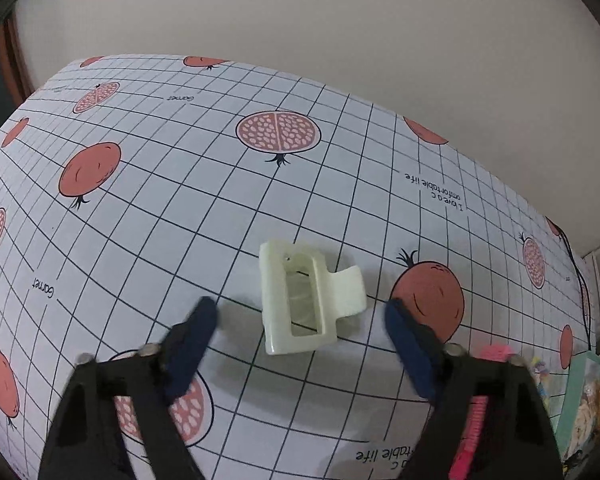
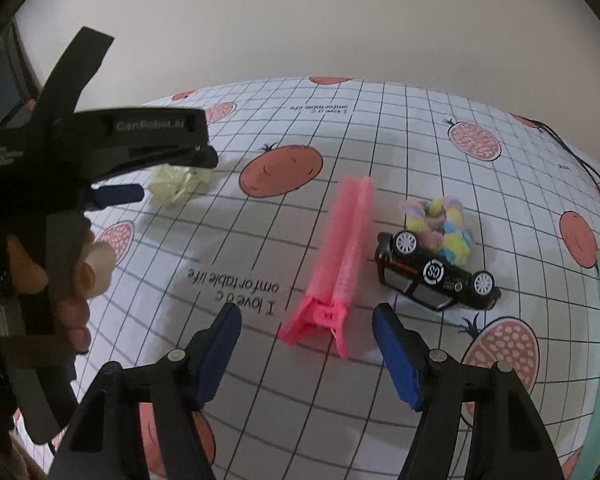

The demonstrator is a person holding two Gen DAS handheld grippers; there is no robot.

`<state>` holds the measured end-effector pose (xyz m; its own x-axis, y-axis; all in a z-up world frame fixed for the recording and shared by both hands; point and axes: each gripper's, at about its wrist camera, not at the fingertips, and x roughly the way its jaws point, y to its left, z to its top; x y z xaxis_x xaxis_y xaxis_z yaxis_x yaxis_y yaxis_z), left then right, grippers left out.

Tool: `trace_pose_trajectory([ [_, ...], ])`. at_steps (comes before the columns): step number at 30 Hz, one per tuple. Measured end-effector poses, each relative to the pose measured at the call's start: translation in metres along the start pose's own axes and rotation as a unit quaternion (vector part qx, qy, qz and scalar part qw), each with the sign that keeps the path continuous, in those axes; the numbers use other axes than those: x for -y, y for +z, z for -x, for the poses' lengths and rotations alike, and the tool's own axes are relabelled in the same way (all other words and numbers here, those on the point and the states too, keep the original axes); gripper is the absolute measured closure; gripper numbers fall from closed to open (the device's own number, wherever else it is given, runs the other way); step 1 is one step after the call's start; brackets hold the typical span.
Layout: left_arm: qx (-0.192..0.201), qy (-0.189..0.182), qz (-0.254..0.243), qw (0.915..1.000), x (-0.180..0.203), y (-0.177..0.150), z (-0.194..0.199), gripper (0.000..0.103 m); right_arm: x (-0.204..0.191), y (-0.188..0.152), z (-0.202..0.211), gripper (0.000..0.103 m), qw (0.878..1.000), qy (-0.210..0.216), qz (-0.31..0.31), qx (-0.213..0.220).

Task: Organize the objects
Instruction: 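Grasp the cream hair clip with the left tool while the right tool grasps the pink comb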

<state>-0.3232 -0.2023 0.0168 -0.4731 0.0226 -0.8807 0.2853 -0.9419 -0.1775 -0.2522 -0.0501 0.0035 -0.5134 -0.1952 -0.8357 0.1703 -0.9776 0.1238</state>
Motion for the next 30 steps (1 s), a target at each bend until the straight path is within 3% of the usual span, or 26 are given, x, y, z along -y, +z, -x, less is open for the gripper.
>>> trace_pose_trajectory([
  [3,-0.001,0.001,-0.003,1.0,0.0,0.0,0.001,0.027,0.0,0.003,-0.002,0.037,1.0,-0.009,-0.003,0.006],
  [12,-0.007,0.013,-0.008,0.9999,-0.001,-0.003,0.005,0.057,0.009,0.003,0.001,0.071,0.999,-0.031,-0.018,0.009],
  [30,-0.029,0.032,0.014,0.999,-0.001,-0.062,0.038,0.057,0.017,-0.026,0.025,0.074,0.999,0.009,-0.03,-0.029],
])
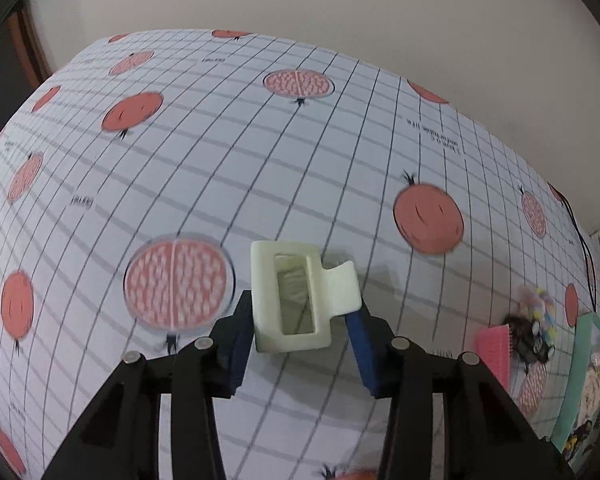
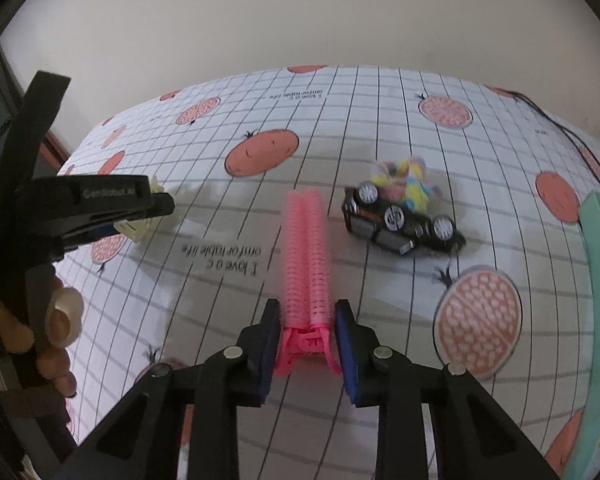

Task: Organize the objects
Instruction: 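Grasp the cream hair clip with the left tool while the right tool grasps the pink comb, then carry the hair clip and pink comb with both tools over the box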

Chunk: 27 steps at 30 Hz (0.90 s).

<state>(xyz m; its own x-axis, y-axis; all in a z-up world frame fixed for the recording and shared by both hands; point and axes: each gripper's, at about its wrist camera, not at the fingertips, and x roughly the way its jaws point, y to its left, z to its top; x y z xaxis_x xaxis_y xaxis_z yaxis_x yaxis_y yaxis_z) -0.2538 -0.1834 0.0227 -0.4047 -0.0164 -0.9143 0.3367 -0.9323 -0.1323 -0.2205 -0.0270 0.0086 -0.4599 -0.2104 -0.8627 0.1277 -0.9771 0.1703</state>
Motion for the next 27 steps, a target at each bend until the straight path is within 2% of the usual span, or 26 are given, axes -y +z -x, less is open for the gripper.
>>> trace_pose_trajectory([
  [4,-0.005,-0.005,0.011,0.9999,0.005,-0.015,0.011,0.057,0.004,-0.01,0.016,0.074,1.0,0.013,0.007,-0.001],
  [9,0.002,-0.006,0.003,1.0,0.022,-0.022,0.032,0.057,0.015,-0.014,0.038,0.074,1.0,0.019,0.016,0.009],
  [15,0.027,-0.02,-0.021,0.9992,0.056,-0.018,0.067,0.057,0.038,-0.011,0.068,0.074,0.999,0.016,0.0,0.03],
  [27,0.077,-0.055,-0.035,0.9949,0.12,-0.044,0.132,0.057,0.097,-0.011,0.119,0.074,0.997,0.001,-0.031,0.066],
])
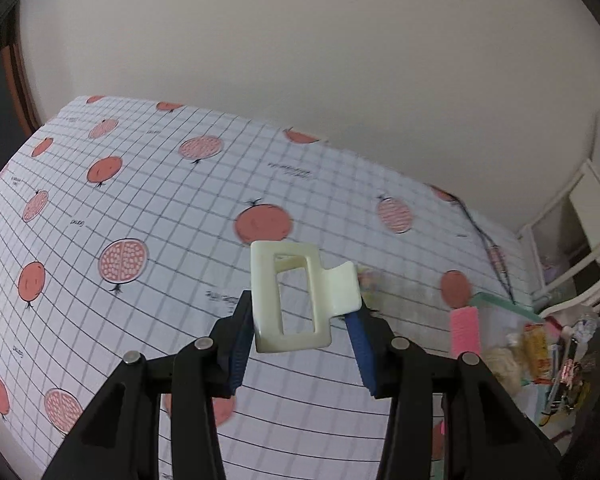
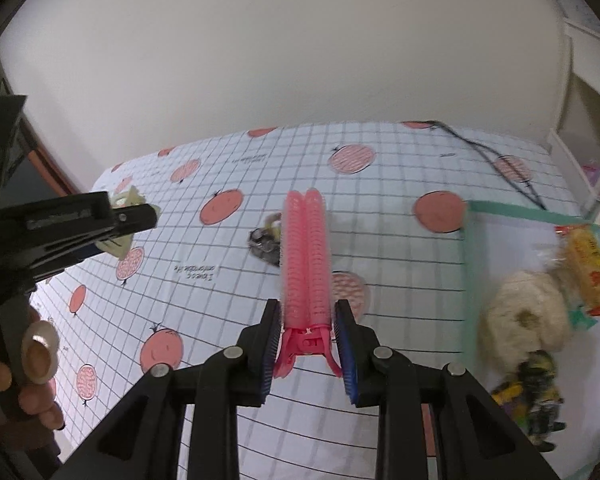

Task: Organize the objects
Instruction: 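Carry the hair clip and pink comb with both tools over the box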

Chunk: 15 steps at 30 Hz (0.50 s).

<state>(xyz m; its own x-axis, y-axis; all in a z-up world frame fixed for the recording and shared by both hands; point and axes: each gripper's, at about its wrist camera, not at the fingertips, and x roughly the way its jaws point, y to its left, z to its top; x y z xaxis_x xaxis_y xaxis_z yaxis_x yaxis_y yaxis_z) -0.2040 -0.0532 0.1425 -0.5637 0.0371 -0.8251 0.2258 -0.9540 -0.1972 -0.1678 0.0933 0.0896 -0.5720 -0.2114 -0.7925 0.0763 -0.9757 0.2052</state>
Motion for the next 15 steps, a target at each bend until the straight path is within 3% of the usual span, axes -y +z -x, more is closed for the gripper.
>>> trace_pose_trajectory([
  [5,0.009,-0.019,-0.008,0.9997,0.033,-0.008,0.008,0.057,0.033,0.003,0.011,0.074,1.0,-0.007,-0.026,-0.006],
  [15,-0.018,-0.056,-0.098,0.9935,0.104,-0.05,0.003,0.056,0.084,0.015,0.039,0.074,0.998,-0.035,-0.047,0.017],
])
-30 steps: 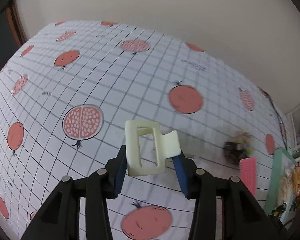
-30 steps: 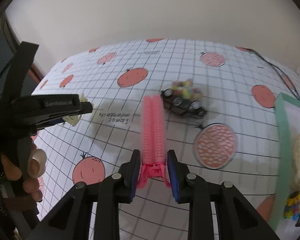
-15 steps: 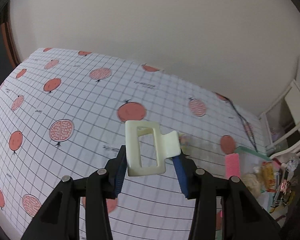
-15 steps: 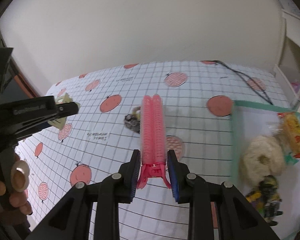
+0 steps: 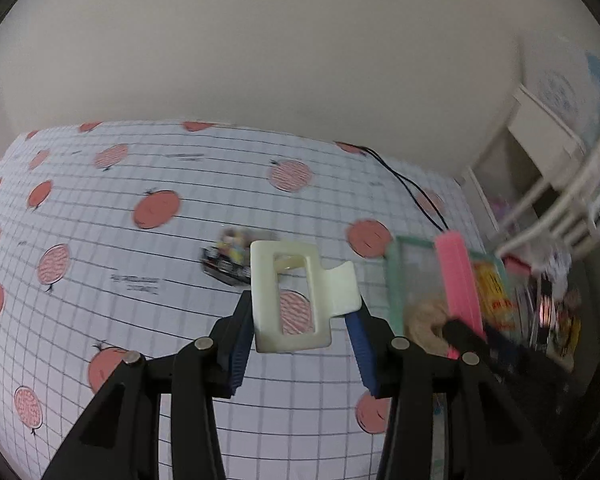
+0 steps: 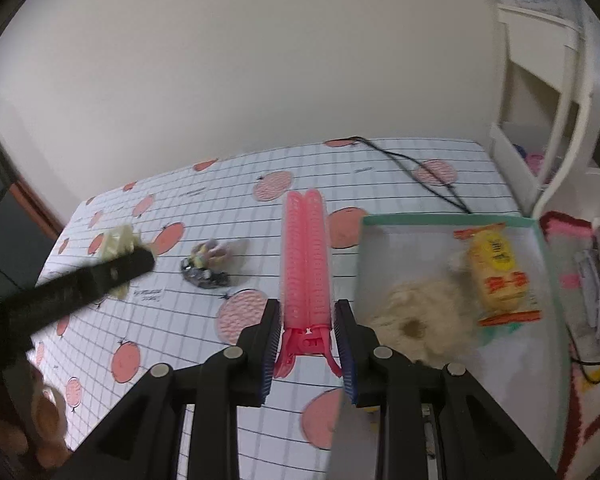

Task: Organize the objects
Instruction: 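Carry the hair clip and pink comb with both tools over the box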

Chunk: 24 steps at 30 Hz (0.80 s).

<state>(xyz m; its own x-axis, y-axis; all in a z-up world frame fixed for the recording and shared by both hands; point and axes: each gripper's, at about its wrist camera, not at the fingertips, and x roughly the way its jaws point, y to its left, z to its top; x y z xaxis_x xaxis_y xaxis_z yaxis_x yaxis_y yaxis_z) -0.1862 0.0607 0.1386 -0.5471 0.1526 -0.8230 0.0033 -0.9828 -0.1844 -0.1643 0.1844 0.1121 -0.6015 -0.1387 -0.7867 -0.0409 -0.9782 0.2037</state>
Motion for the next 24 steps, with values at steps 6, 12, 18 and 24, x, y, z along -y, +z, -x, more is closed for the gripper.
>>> trace_pose_trajectory([
  [6,-0.019,-0.021,0.008,0.9996,0.019,-0.013,-0.005,0.056,0.022,-0.003,0.01,0.074,1.0,-0.016,0.002,0.0],
  [12,-0.028,-0.03,-0.002,0.9992,0.039,-0.025,-0.006,0.056,0.042,-0.002,0.018,0.074,1.0,-0.026,-0.009,0.008],
  [18,-0.046,-0.047,-0.039,0.9971,0.065,-0.041,-0.017,0.056,0.059,0.0,0.034,0.074,0.999,-0.039,-0.02,0.027],
  [24,-0.091,-0.07,-0.056,0.9918,0.088,-0.065,-0.035,0.056,0.089,-0.001,0.045,0.074,0.996,-0.07,-0.045,0.039],
])
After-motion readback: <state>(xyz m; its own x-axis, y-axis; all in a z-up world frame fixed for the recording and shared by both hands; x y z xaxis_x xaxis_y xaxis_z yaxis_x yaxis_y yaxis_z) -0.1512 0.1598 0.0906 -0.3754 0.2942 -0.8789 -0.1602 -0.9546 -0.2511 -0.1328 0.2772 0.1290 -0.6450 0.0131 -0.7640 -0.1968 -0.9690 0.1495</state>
